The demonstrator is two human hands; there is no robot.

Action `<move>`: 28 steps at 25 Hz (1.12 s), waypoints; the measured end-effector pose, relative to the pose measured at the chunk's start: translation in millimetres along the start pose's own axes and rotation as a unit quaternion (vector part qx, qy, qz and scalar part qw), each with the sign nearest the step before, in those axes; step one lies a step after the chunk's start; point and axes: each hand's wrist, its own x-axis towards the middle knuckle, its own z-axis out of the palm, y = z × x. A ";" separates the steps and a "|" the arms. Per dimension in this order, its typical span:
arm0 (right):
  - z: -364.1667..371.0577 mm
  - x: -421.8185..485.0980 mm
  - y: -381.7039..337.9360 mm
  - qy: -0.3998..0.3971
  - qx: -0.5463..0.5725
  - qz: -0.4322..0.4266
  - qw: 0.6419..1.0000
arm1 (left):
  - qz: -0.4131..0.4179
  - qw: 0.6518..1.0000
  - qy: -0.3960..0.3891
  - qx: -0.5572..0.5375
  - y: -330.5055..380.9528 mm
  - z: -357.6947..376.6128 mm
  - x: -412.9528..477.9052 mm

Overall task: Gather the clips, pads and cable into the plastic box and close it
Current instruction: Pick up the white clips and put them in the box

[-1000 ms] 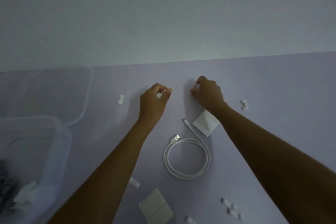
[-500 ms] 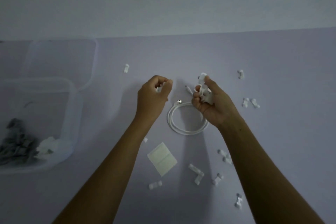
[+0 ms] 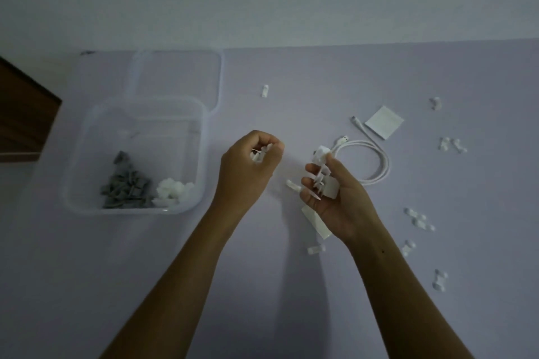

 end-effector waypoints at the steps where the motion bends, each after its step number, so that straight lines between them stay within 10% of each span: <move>1: 10.0 -1.5 7.4 -0.012 -0.003 0.003 1.000 | 0.006 1.000 0.007 0.008 -3.2 -16.6 -2.5; 9: 80.2 -3.3 58.4 -0.054 -0.003 0.024 0.998 | -0.026 0.984 0.033 0.171 -65.5 -142.8 13.2; 21: 123.2 6.3 84.2 -0.065 -0.076 -0.004 0.995 | 0.006 0.934 -0.261 0.245 -122.1 -126.4 53.1; 28: 120.5 7.2 84.8 -0.045 -0.100 -0.013 0.994 | -0.033 0.941 -0.282 0.186 -117.8 -133.5 56.6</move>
